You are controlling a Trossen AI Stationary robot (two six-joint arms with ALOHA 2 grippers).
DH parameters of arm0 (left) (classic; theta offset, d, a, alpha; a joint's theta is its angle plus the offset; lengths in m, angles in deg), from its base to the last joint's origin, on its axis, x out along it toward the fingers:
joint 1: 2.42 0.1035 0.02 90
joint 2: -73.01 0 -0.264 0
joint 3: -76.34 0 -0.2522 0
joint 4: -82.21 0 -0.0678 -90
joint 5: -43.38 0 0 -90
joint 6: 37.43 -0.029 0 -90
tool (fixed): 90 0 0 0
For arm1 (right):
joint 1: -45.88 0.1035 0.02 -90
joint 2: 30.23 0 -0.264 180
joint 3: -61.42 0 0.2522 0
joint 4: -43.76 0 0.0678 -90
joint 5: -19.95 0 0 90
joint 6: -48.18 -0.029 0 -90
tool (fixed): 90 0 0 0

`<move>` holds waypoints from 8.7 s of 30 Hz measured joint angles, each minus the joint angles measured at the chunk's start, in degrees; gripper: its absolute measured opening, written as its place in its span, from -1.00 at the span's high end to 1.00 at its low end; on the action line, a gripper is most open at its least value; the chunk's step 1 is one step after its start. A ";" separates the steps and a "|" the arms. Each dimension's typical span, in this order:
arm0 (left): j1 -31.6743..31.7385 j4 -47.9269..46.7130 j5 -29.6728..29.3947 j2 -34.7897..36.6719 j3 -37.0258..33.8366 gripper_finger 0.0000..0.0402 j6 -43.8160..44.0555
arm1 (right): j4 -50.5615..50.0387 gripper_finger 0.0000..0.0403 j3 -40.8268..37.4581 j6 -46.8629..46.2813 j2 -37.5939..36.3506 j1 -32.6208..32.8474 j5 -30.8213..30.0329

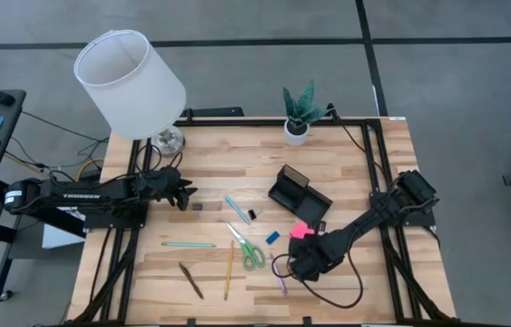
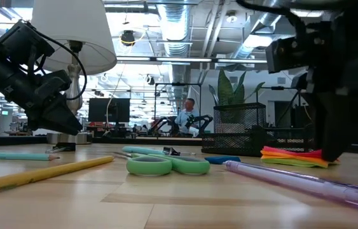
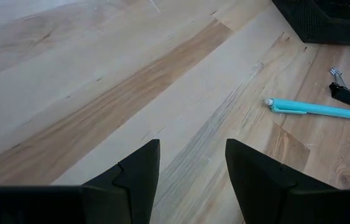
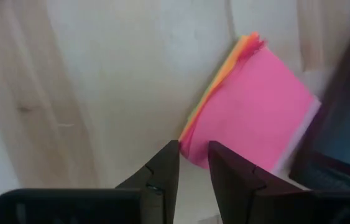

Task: Pick and place office supplies into organizer
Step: Put the colored sticky notes into the desk organizer, then put the left black binder clip into the desk organizer

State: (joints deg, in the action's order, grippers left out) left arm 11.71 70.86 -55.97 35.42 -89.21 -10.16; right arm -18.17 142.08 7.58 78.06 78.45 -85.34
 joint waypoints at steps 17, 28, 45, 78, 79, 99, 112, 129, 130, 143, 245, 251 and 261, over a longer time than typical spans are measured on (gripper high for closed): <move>-0.02 0.04 -0.13 -0.87 0.00 0.12 -0.02 | -0.63 0.94 -0.55 0.54 4.00 -0.82 -6.33; 0.00 0.03 -0.13 -1.79 0.00 0.12 0.60 | -6.49 0.99 7.39 0.11 3.23 0.33 -7.48; 0.00 0.02 0.03 -1.81 0.00 0.12 0.97 | -37.68 1.00 16.13 -15.43 2.82 -4.64 -13.96; 0.00 1.02 2.77 -1.86 -0.02 0.12 1.87 | -37.08 0.27 14.51 -6.08 3.51 -9.78 -10.05; 0.00 2.55 4.15 -1.90 -0.02 0.12 1.51 | -38.62 0.26 14.52 -6.67 3.45 -9.70 -10.24; -15.35 14.95 2.75 -14.53 13.47 0.12 -4.11 | -37.55 0.44 16.83 -22.16 -16.76 0.39 -35.80; -23.83 -22.29 -12.35 -33.98 31.79 0.12 16.14 | -25.05 0.44 15.32 -12.80 -15.71 2.72 -43.16; -24.53 -46.40 -12.54 -35.71 39.68 0.12 40.52 | -23.84 0.44 15.28 -13.40 -7.74 1.98 -40.08; -24.52 -47.14 -12.28 -35.71 39.66 0.12 41.45 | -23.02 0.44 15.28 -13.40 -7.76 2.07 -40.08; -27.19 -39.80 -13.91 -45.00 39.63 0.12 51.59 | -19.47 0.44 15.28 -12.94 -7.76 2.65 -40.06; -20.21 30.77 -21.42 -63.88 47.95 0.36 -3.10 | -20.77 0.44 26.61 -12.05 -7.89 5.34 -52.54; -19.49 31.96 -20.53 -74.47 57.96 0.36 -9.38 | -20.72 0.44 27.12 -11.45 -7.87 5.23 -52.27; -19.36 28.53 -24.97 -85.42 70.88 0.36 -19.20 | -20.37 0.44 27.12 -11.50 -7.85 6.11 -51.58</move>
State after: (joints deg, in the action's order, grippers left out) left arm -7.64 99.39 -80.93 -50.00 -18.33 -29.36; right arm -38.54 169.20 -3.92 70.21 84.56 -136.92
